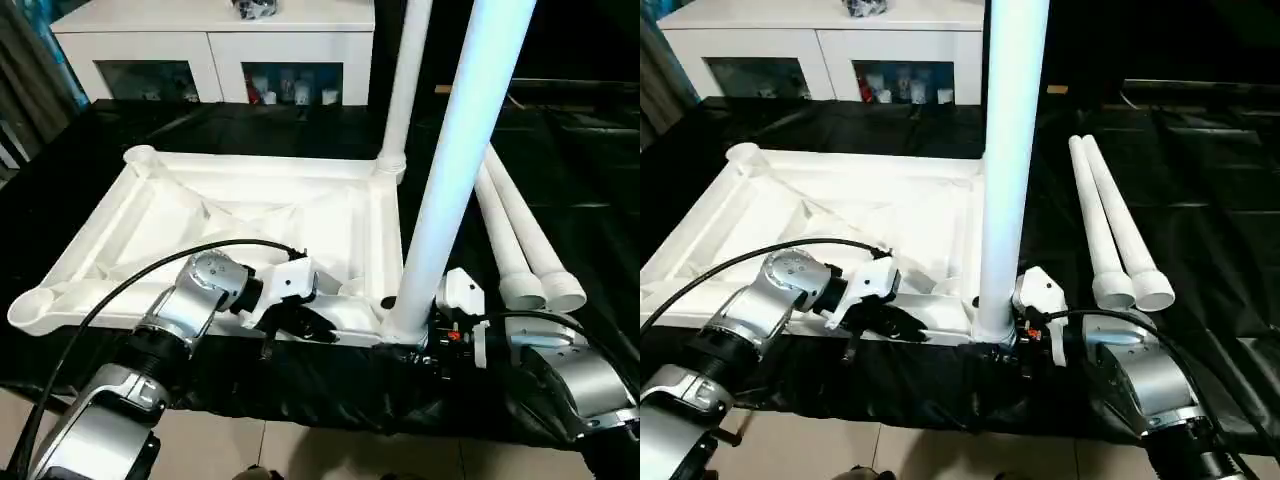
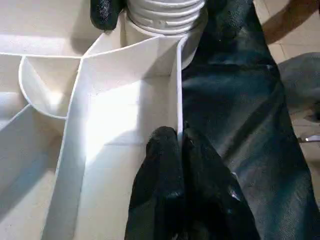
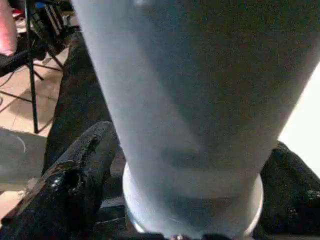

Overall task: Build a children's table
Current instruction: Rotate leg to tighten

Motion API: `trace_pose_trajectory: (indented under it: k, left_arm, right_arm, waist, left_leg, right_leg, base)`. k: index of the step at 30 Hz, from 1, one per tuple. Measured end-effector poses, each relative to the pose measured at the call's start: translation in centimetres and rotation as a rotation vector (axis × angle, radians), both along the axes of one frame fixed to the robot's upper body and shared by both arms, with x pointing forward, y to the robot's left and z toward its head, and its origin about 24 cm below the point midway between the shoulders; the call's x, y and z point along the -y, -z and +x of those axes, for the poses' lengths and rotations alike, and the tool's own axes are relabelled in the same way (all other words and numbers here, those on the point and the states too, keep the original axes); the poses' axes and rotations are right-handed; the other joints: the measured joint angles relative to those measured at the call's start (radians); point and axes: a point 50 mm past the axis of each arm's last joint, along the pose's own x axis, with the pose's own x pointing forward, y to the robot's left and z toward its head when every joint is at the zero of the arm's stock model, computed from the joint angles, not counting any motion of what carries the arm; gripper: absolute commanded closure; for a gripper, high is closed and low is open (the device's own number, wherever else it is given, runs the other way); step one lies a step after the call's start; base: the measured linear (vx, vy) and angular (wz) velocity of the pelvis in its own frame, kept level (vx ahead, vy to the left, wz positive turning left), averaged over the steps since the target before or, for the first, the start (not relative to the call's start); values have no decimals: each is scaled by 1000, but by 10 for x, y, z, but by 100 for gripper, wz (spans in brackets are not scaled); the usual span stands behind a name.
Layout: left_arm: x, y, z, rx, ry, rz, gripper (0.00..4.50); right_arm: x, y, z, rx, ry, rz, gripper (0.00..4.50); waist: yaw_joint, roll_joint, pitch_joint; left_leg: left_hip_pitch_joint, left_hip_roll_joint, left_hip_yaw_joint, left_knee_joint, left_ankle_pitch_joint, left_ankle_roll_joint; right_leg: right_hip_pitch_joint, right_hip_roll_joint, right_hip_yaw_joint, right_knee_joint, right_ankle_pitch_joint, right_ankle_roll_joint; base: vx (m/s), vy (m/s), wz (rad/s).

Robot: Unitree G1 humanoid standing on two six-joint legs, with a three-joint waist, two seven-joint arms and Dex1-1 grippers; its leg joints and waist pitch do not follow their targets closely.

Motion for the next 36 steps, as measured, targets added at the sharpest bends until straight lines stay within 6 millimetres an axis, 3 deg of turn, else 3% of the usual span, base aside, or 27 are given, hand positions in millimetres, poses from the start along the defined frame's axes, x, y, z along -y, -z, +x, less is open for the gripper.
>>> trace_pose_trajectory:
  k: [8, 13, 16, 20, 25, 30, 32, 36]
  left_arm:
    - [-3, 1, -3, -12, 23, 2, 450]
    - [-4, 1, -2, -33, -10, -8, 450]
    - [-5, 2, 3, -32, -88, -19, 450]
    - [5, 5, 16, -4, -250, -28, 450]
    - [26, 5, 26, 23, -381, -42, 450]
    - [44, 6, 30, 41, -482, -60, 450]
    - [49, 6, 30, 51, -495, -67, 450]
    - [52, 5, 30, 55, -496, -77, 450]
  right_arm:
    - [-2, 0, -2, -34, -18, 11, 151]
    - [-5, 1, -1, -36, 6, 29, 169]
    - [-8, 5, 6, -7, 124, 54, 171]
    - [-14, 11, 31, 52, 425, 74, 172]
    - [-18, 13, 50, 81, 681, 84, 174]
    - [-21, 13, 64, 100, 870, 90, 174]
    - [-20, 14, 66, 113, 911, 98, 118]
    - [-21, 13, 67, 124, 923, 116, 86]
  waist:
    - [1, 0, 0]
    - [1, 0, 0]
    - [-7, -1, -1]
    - [-31, -3, -1]
    - [-32, -3, -1]
    - [-32, -1, -2]
    - [-31, 1, -3]
    - [-30, 1, -3]
  left_leg:
    - [0, 0, 0, 0, 0, 0]
    - [1, 0, 0, 0, 0, 0]
    - [2, 0, 0, 1, 0, 0]
    - [5, 0, 0, 3, 0, 0]
    - [5, -1, 0, 5, 0, 0]
    - [4, -1, 0, 5, 0, 0]
    - [4, -1, 0, 5, 0, 0]
    - [3, -1, 0, 5, 0, 0]
  right_leg:
    - [0, 0, 0, 0, 0, 0]
    - [0, 0, 0, 1, 0, 0]
    - [1, 0, 0, 1, 0, 0]
    - [2, 0, 0, 0, -2, 3]
    - [3, -1, 1, 0, -2, 4]
    - [3, -1, 1, 0, -2, 3]
    - [4, -1, 1, 0, -2, 3]
    - [4, -1, 1, 0, 1, -2]
  base:
    - [0, 0, 0]
    - [0, 0, 0]
    - [0, 0, 0]
    - [0, 0, 0]
    - [0, 0, 0]
    - [0, 0, 0]
    - [0, 0, 0]
    - [0, 0, 0]
